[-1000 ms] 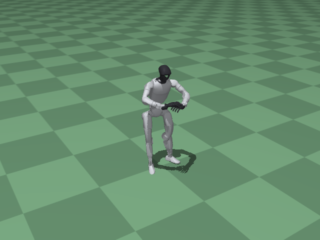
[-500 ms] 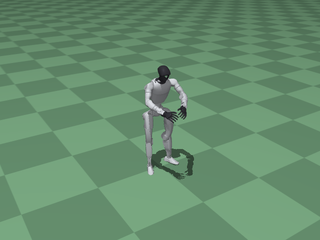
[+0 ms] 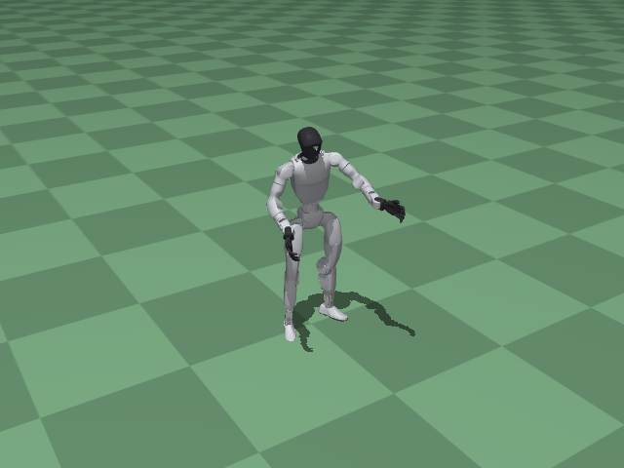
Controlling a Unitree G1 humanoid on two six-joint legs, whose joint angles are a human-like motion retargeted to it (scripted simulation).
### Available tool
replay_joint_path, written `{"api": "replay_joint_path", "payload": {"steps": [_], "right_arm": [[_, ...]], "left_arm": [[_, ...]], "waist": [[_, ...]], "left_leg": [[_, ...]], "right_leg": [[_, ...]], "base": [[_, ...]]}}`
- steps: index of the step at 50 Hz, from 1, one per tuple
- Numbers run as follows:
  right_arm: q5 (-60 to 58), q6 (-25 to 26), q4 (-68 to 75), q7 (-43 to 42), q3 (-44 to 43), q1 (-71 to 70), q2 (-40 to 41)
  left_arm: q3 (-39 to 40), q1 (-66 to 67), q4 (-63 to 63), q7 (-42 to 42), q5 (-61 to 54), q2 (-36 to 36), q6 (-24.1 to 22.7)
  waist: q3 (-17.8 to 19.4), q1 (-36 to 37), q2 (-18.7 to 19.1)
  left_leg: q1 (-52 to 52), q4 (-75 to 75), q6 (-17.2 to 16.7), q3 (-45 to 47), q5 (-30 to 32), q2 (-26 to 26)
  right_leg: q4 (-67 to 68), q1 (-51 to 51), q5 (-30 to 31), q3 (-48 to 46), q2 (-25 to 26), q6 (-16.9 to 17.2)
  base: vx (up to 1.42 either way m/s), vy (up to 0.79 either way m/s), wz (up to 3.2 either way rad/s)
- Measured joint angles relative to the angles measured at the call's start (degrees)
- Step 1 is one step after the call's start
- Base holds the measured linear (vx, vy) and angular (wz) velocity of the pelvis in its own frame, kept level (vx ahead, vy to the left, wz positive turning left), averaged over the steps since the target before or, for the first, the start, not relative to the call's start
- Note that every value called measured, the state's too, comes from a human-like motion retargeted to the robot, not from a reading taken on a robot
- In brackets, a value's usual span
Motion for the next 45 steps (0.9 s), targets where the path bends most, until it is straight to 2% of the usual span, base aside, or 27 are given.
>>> {"api": "replay_joint_path", "payload": {"steps": [3,7,12,13,14,15,16,17,18,19,22,30,33,35,37,40,42,45], "right_arm": [[10.9,-1.0,2.0,1.2,-1.7,0.9,2.8],[21.2,-1.8,4.6,2.1,-4.1,0.9,5.7],[19.9,-6.6,6.6,-2.9,-6.9,-2.2,7.8],[17.3,-8.4,6.4,-4.9,-7.2,-3.4,8.1],[2.0,-3.7,7.3,-1.3,-5.0,-5.3,6.2],[-19.6,4.2,8.8,5.1,-1.6,-7.5,3.1],[-33.8,5.2,10.1,0.1,-0.4,-10.2,2.3],[-36.5,2.2,9.3,-6.1,-0.9,-12.1,3.2],[-16.2,-8.8,3.9,-14.6,-4.6,-12.6,7.5],[-12.6,-11.8,1.7,-17.5,-5.1,-14.1,8.7],[-25.1,-8.5,-0.9,-17.6,-1.6,-19.8,8.5],[-47.6,-0.6,-10.2,-12.8,16.1,-26.4,7.2],[-57.3,3.1,-10.0,-7.5,25.1,-25.9,5.7],[-58.9,5.3,-8.0,-2.5,29.6,-24.0,5.5],[-55.8,6.7,-5.6,1.3,30.7,-20.2,5.6],[-51.0,7.2,-5.8,2.0,27.1,-13.0,4.5],[-51.0,6.7,-10.6,0.8,24.0,-8.9,2.2],[-52.9,5.7,-20.9,0.8,22.4,-5.6,-2.9]], "left_arm": [[-5.6,-8.1,-1.5,-3.9,7.2,-0.9,2.8],[-14.2,-15.5,-4.9,-8.4,14.3,-7.0,5.3],[-22.2,-17.6,-6.9,-10.9,31.5,-18.1,6.7],[-23.2,-17.0,-6.7,-10.8,36.8,-19.9,6.7],[-23.7,-16.1,-6.2,-12.2,43.6,-21.5,6.8],[-24.1,-14.9,-5.7,-14.4,51.1,-23.0,6.9],[-24.1,-13.3,-5.1,-12.8,55.4,-24.2,6.0],[-24.2,-11.7,-4.7,-10.9,58.3,-25.1,4.9],[-24.5,-10.2,-4.4,-8.4,58.2,-25.7,3.9],[-24.3,-8.2,-4.3,-7.4,58.1,-26.2,2.9],[-21.7,-1.8,-4.8,-7.2,53.9,-27.3,-0.2],[-8.2,10.8,-10.8,-7.0,26.0,-28.6,-6.3],[-6.7,11.2,-8.2,-8.6,11.4,-30.8,-6.8],[-7.4,9.9,-4.0,-9.7,3.6,-32.5,-5.3],[-9.6,8.0,-0.1,-10.6,1.5,-33.4,-2.2],[-14.7,7.5,-1.5,-12.0,6.5,-31.8,2.5],[-17.6,9.6,-9.3,-13.8,10.3,-28.1,3.8],[-20.0,14.9,-25.1,-15.9,10.3,-21.7,2.8]], "waist": [[-1.1,-0.1,0.0],[-2.6,0.8,-0.2],[-4.1,1.5,-1.3],[-4.3,1.4,-1.6],[-4.6,1.2,-1.9],[-4.8,1.1,-2.3],[-4.9,0.8,-2.7],[-4.9,0.4,-3.0],[-4.5,-0.2,-3.3],[-4.4,-0.5,-3.7],[-4.0,-0.6,-5.0],[-1.5,4.4,-7.1],[-1.4,8.0,-6.6],[-1.9,10.3,-5.8],[-2.7,12.0,-4.9],[-4.4,13.3,-3.9],[-5.5,13.0,-3.8],[-6.9,11.4,-4.0]], "left_leg": [[-0.4,0.0,0.0,0.2,0.1,0.1],[-0.2,0.0,0.0,0.5,-0.1,1.0],[0.3,0.0,0.4,0.8,-0.5,1.8],[0.4,0.0,0.5,0.9,-0.6,1.9],[0.4,0.1,1.0,0.9,-0.8,1.8],[0.4,0.2,1.7,0.9,-1.1,1.6],[0.5,0.3,1.8,1.0,-1.3,1.6],[0.7,0.5,1.7,1.1,-1.4,1.6],[1.1,0.6,1.3,1.2,-1.5,1.7],[1.4,0.6,1.2,1.4,-1.7,1.7],[2.1,0.7,1.4,2.2,-2.1,1.5],[3.4,0.0,1.2,5.1,-1.6,2.4],[3.3,0.0,0.9,5.7,-1.4,3.2],[3.0,0.0,0.8,5.5,-1.2,3.6],[2.6,0.0,1.0,4.9,-1.2,3.9],[2.2,0.0,1.5,3.4,-1.3,4.1],[2.2,0.0,1.9,2.4,-1.5,3.9],[2.5,0.0,2.5,1.2,-2.0,3.4]], "right_leg": [[-0.4,-0.3,0.4,0.1,0.3,0.0],[-0.4,-0.4,0.3,0.4,1.3,0.0],[-0.2,-0.4,0.0,0.8,2.2,0.0],[-0.1,-0.4,0.0,0.9,2.2,0.0],[0.1,-0.4,-0.1,1.1,2.1,0.0],[0.3,-0.5,-0.2,1.3,1.8,0.0],[0.4,-0.5,-0.3,1.6,1.8,0.0],[0.5,-0.3,-0.3,1.7,1.8,0.0],[0.5,0.0,-0.4,1.8,1.8,0.0],[0.5,0.2,-0.4,2.1,1.8,0.0],[0.6,0.4,-0.4,3.0,1.7,0.0],[-0.6,0.3,0.6,5.2,3.7,0.0],[-1.4,0.2,1.0,5.1,4.8,0.0],[-1.8,0.2,1.1,4.7,5.3,0.0],[-2.0,0.3,0.9,4.0,5.6,0.0],[-1.7,0.5,0.2,2.7,5.4,0.0],[-0.9,0.7,-0.6,2.0,4.9,0.0],[1.0,0.8,-1.9,1.3,3.7,0.0]], "base": [[0.00,0.00,0.00],[0.00,0.00,0.00],[0.00,0.00,0.00],[0.00,0.00,0.00],[0.00,0.00,0.00],[0.04,0.05,-0.12],[0.00,0.00,0.00],[0.00,0.00,0.00],[0.00,0.00,0.00],[0.00,0.00,0.00],[0.01,0.02,-0.23],[-0.03,-0.06,-0.33],[-0.02,-0.11,-0.16],[0.02,-0.09,0.05],[0.06,-0.06,0.24],[0.11,0.00,0.41],[0.14,0.05,0.45],[0.16,0.08,0.36]]}}
